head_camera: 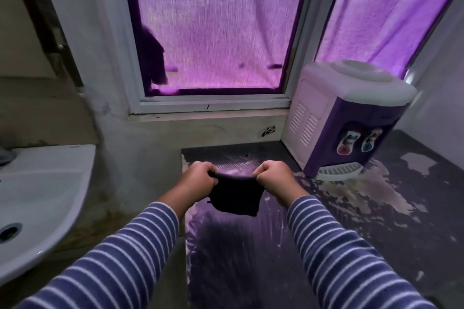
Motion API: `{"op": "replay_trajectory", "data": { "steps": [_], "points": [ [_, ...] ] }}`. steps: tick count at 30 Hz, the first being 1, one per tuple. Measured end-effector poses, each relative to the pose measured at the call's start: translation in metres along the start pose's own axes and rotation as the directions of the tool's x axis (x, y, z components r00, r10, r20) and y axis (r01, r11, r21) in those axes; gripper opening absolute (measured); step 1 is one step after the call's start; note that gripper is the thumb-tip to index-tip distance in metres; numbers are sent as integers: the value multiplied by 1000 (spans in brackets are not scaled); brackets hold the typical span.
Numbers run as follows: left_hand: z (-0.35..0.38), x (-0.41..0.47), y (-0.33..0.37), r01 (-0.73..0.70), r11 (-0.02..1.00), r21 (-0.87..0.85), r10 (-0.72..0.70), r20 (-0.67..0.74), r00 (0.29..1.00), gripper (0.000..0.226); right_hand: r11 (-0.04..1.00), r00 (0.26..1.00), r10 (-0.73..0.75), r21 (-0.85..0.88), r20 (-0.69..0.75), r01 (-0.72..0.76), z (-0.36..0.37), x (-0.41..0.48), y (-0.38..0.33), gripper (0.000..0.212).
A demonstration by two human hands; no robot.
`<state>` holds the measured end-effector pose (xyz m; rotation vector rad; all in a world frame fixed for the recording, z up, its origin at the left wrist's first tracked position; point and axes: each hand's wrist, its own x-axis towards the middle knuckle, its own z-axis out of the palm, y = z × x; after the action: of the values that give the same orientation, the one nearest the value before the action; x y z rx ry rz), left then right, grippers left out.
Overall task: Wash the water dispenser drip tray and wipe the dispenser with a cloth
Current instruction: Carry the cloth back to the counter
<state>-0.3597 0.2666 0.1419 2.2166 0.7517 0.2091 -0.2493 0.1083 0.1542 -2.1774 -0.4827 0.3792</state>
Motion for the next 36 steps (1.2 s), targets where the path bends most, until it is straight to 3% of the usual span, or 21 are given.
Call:
{"op": "replay_trajectory", "data": {
  "steps": [4, 9, 16, 19, 21, 24, 27, 31, 36],
  "points": [
    [10, 37, 4, 85, 990, -111, -77, 75, 994, 24, 998, 997, 43, 37, 65, -46, 1, 29, 9, 23],
    [23, 67, 6, 129, 980, -155, -119, 71, 990, 26, 997, 995, 49, 55, 86, -54, 3, 60, 20, 24],
    [39, 90, -4, -14, 993, -117, 5, -80, 997, 27, 996, 997, -82, -36, 5, 82, 8, 95, 31, 28],
    [56, 85, -18, -62, 998, -24, 59, -98, 993, 26, 977, 986, -156, -141, 55, 162, 16, 98, 49, 28],
    [72, 76, -33, -39, 997, 60, 41, -21, 999, 24, 940, 971, -164, -270, 174, 207, 26, 96, 69, 31],
    [94, 56, -54, -1, 976, 219, -39, 176, 984, 26, 859, 906, -59, -441, 420, 260, 41, 87, 102, 44],
    [110, 38, -63, -5, 953, 302, -81, 274, 958, 29, 802, 832, 17, -505, 554, 320, 48, 79, 125, 45],
    [119, 28, -58, -1, 923, 384, -97, 235, 967, 29, 726, 793, 25, -556, 608, 404, 47, 78, 132, 48],
    [129, 16, -48, 30, 806, 592, -170, 182, 968, 29, 688, 736, 47, -556, 675, 466, 43, 77, 131, 49]
  ]
}}
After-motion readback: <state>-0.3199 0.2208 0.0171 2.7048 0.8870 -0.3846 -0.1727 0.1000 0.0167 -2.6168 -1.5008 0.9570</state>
